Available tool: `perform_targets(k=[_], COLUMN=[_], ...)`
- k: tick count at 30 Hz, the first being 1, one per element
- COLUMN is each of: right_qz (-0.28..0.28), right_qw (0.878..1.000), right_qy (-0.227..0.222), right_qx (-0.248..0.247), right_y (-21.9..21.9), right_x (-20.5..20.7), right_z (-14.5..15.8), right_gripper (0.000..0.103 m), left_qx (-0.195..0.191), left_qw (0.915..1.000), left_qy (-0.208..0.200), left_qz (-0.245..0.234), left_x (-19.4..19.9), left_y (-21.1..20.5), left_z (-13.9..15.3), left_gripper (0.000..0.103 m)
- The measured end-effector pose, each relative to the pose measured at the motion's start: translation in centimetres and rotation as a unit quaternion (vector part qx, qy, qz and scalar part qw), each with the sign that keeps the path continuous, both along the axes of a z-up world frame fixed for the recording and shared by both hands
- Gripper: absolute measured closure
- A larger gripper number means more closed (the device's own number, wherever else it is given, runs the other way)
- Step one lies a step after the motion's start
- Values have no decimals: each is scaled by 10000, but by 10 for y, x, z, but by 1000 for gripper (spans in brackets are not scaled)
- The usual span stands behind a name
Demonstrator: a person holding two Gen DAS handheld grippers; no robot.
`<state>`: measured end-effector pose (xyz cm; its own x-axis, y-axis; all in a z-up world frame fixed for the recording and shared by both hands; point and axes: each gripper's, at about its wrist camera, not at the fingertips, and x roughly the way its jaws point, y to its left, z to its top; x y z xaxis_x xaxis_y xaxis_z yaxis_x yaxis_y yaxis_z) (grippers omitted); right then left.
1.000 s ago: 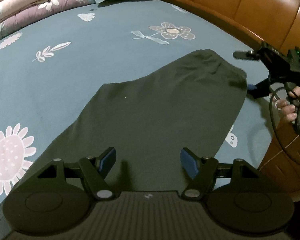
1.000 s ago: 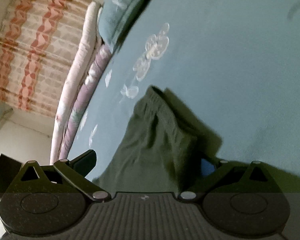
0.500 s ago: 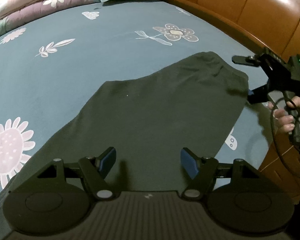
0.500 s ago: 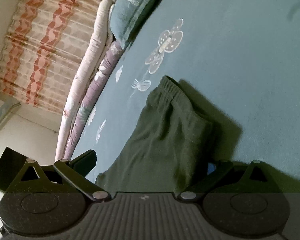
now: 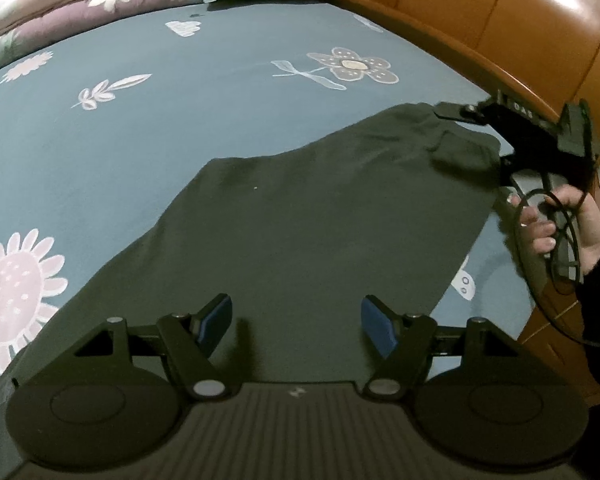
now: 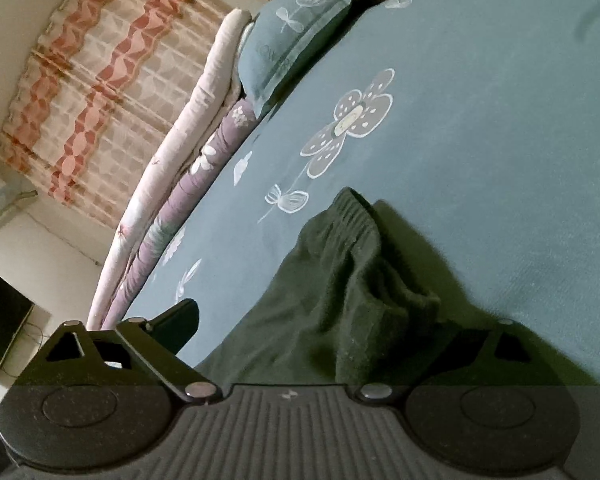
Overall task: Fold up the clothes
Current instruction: 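Close the right gripper on the dark green waistband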
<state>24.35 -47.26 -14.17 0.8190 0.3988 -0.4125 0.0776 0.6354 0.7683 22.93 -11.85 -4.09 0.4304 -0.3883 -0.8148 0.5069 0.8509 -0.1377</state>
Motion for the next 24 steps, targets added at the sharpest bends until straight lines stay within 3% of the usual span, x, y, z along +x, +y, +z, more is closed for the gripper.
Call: perform_targets(k=[3, 6, 7, 8, 15, 24], right_qz=[-114, -274, -381, -490, -474, -398], right_qw=[9999, 9996, 9992, 9986, 9983, 9988], right_qy=[-1, 19, 74, 107, 184, 220], right_qx=[23, 40, 74, 179, 284, 167], right_y=[-8, -17, -21, -26, -24, -23], right_x=[-6, -13, -14, -16, -7, -5], right_z=[-5, -15, -19, -24, -23, -24], right_gripper=[29, 60, 79, 89, 82, 88], left_qx=[-15, -20, -23, -28, -20, 15], left_qw=[10000, 10000, 10000, 10000, 10000, 10000], left_qy=[4, 6, 4, -1, 20, 40], left_qz=[32, 68, 76, 76, 16, 15], left_x=[-2, -3, -3, -3, -4, -7], left_y=[4, 7, 8, 8, 9, 8], left_z=[0, 0, 0, 0, -1, -2], left_gripper=[31, 31, 31, 31, 31, 31])
